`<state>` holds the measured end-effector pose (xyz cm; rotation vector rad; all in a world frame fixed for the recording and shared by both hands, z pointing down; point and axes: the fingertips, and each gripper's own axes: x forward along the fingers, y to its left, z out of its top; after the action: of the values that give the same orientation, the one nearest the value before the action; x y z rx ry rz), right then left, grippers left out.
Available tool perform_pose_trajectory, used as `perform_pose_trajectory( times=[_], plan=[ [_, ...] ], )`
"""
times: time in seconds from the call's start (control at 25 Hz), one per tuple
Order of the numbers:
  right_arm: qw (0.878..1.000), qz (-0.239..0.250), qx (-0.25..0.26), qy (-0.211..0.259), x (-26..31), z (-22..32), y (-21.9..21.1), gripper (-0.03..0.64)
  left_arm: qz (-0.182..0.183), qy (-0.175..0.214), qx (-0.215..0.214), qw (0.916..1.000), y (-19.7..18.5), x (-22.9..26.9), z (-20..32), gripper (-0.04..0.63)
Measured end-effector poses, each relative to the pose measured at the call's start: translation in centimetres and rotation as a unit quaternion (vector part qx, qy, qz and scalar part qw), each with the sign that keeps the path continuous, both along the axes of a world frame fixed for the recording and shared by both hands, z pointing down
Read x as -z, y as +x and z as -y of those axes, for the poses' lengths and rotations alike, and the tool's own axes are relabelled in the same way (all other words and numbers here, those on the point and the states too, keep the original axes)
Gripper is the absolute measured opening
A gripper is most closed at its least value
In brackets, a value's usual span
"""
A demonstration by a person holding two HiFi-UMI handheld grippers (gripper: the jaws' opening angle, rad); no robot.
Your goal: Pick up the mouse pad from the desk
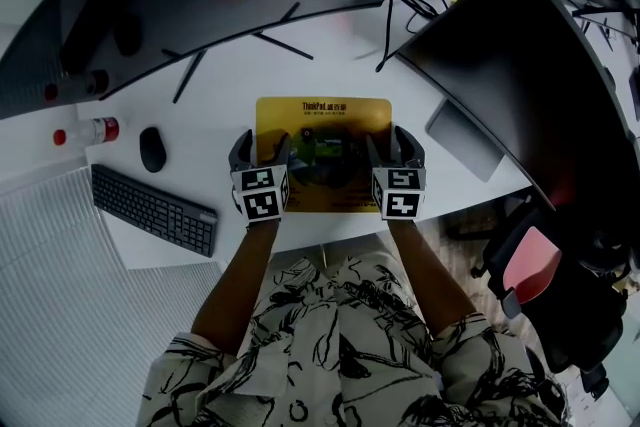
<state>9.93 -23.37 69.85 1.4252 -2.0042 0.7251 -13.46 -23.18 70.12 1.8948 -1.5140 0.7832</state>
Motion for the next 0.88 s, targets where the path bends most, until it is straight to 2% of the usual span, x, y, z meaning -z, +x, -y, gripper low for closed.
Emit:
perform_pose_trajectory(
  times=[0.24, 0.64, 0.88],
  plan=[
    [1.0, 0.003, -0.006, 0.002, 0.0, -0.2, -0.4, 0.204, 0.0, 0.001, 0.001, 1.0, 0.4, 0.1, -0.1, 0.278],
    [1.0, 0.001, -0.013, -0.004, -0.2, -0.2, -0.5, 0.19, 0.005, -0.012, 0.004, 0.9999, 0.4, -0.1, -0.1, 0.273],
    [1.0, 0.008, -0.003, -0.006, -0.1, -0.6, -1.7, 0.092, 0.005, -0.012, 0.003, 0.9999, 0.5, -0.1, -0.1, 0.268]
  ],
)
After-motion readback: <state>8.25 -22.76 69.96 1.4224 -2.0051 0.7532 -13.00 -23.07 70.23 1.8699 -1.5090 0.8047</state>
